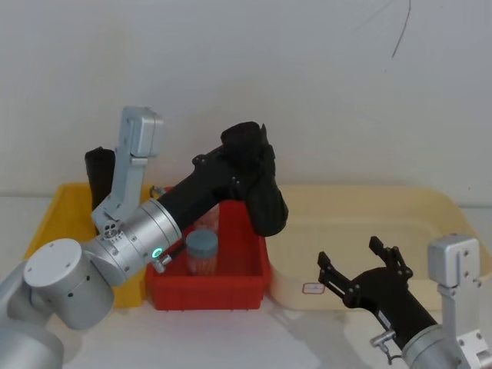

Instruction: Pick up the garbage bag with the one hand and transfer it to the other hand.

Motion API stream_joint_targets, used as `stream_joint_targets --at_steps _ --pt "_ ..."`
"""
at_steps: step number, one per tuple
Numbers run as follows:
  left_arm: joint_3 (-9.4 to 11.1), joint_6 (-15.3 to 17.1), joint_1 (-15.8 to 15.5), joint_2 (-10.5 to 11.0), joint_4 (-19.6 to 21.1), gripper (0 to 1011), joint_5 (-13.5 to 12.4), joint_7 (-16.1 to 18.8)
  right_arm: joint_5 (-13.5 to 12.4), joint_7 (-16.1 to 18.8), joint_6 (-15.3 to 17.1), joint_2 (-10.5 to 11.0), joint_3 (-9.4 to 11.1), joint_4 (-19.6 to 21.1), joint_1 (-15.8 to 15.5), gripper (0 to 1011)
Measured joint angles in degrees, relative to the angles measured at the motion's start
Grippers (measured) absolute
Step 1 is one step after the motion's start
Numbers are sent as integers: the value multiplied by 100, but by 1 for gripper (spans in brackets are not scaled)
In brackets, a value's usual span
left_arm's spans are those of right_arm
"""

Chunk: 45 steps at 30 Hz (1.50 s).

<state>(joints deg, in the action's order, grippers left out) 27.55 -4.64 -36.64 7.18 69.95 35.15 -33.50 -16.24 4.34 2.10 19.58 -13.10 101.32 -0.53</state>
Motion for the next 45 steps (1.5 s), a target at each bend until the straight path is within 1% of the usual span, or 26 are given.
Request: stream_joint_targets --at_steps 8,11,12,17,18,25,30,40,45 --pt "25 -7 -16 -10 -30 457 -3 15 88 304 104 124 -130 12 239 1000" --pt "29 -9 -19 -11 -38 457 -4 17 136 503 159 168 -239 -53 437 1000" --pt "31 -9 -20 -12 -39 457 -4 18 136 503 159 168 -239 -53 437 1000" --pt "37 -12 -23 -14 -47 457 -6 21 228 833 234 170 -442 -305 845 1000" --pt "37 -12 -23 -14 -47 457 -6 21 228 833 234 170 -442 -305 845 1000" --pt "43 -16 -27 -18 -53 457 -8 25 322 1122 259 71 -638 -720 1305 1000" --pt "46 -17 -29 -19 -56 457 -9 27 362 1254 240 -1 -710 -952 1533 1000" --pt "47 -17 -31 -20 -60 457 -9 27 436 1443 129 -140 -764 -1389 1940 1000" --pt "47 -16 -31 -19 -60 457 -8 27 457 1499 95 -193 -779 -1527 2069 1000"
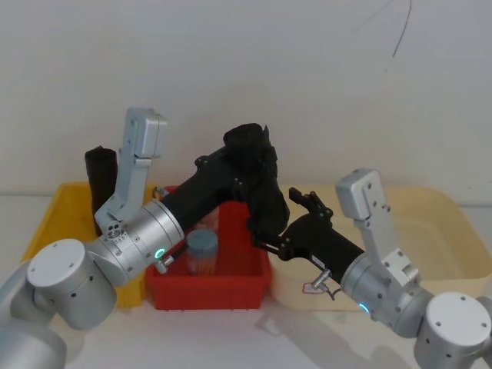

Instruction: Pick up the garbage bag with the one hand and transfer it to the other hand.

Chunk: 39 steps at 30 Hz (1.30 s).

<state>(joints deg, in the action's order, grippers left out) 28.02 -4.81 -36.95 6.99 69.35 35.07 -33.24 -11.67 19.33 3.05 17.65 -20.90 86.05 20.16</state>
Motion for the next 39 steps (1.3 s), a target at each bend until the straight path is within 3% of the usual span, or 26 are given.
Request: stream_joint_targets --at_steps 8,12,18,25,29,39 --pt "-1 0 0 0 0 457 0 0 18 116 47 -108 -71 -261 257 1000" --pt "0 1 1 0 1 457 0 0 17 159 107 -174 -122 -413 396 947" --pt "-1 0 1 0 1 457 0 -1 13 180 157 -240 -163 -560 515 815" --pt "-1 1 1 0 1 457 0 2 11 184 189 -296 -201 -680 615 583" --pt "-1 1 1 1 1 457 0 5 21 184 204 -316 -218 -722 652 538" --pt "0 1 1 0 1 704 0 0 90 151 221 -337 -209 -743 688 531"
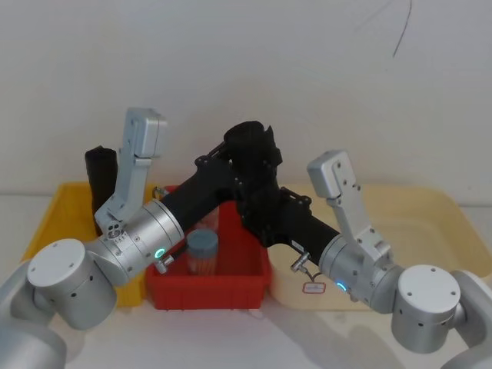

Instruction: Pick up the garbage bag with the one hand and transfer it to the other hand.

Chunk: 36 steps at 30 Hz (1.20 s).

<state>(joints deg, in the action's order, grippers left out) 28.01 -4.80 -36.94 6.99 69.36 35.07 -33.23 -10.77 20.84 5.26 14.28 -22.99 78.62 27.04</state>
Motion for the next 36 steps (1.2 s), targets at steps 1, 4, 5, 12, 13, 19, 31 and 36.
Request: stream_joint_targets --at_steps 1,4,5,12,13,19,31,36 --pt "0 0 0 0 0 761 0 0 8 -7 3 0 9 4 0 531" --pt "0 0 0 0 0 834 0 0 18 -20 6 2 29 17 1 531" --pt "0 0 0 0 0 868 0 0 23 -31 7 5 43 26 1 531" --pt "0 0 0 0 0 1001 0 -1 25 -84 7 41 165 59 -15 531" --pt "0 0 0 0 0 1001 0 -1 24 -92 7 48 187 61 -17 531" --pt "0 0 0 0 0 1001 0 -1 -8 -186 19 133 399 63 -47 531" --pt "0 0 0 0 0 1001 -1 -1 -46 -427 197 429 932 -70 -93 531" --pt "0 0 0 0 0 1001 0 -1 -16 -528 332 592 1127 -163 -102 530"
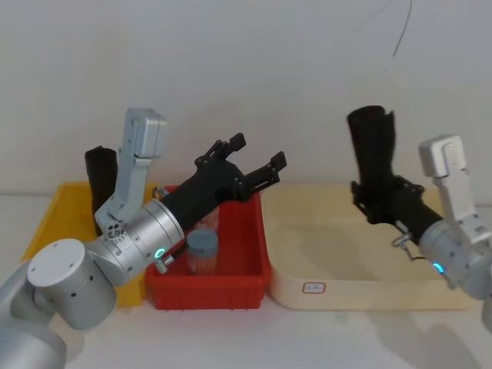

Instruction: Pick up the garbage bag with the one hand and transfer it to the other hand.

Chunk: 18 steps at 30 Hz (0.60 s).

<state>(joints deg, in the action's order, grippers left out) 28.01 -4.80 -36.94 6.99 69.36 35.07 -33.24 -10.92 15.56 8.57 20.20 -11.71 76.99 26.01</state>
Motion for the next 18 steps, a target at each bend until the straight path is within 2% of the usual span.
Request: stream_joint_targets --at_steps 4,6,9,11,12,13,15,18 --pt "0 0 0 0 0 1001 0 0 78 -89 106 136 103 -70 -3 537" --pt "0 0 0 0 0 1001 0 0 149 -142 178 213 143 -101 -7 572" --pt "0 0 0 0 0 1001 0 1 253 -203 256 319 174 -136 -12 680" --pt "0 0 0 0 0 1001 0 1 316 -233 297 366 178 -143 -15 710" --pt "0 0 0 0 0 1001 0 0 377 -258 342 421 177 -145 -18 762" --pt "0 0 0 0 0 1001 0 0 440 -274 382 469 172 -145 -19 808" --pt "0 0 0 0 0 1001 0 0 468 -276 398 493 167 -141 -19 826" --pt "0 -2 0 2 0 1001 0 1 604 -268 467 611 118 -84 -17 940"
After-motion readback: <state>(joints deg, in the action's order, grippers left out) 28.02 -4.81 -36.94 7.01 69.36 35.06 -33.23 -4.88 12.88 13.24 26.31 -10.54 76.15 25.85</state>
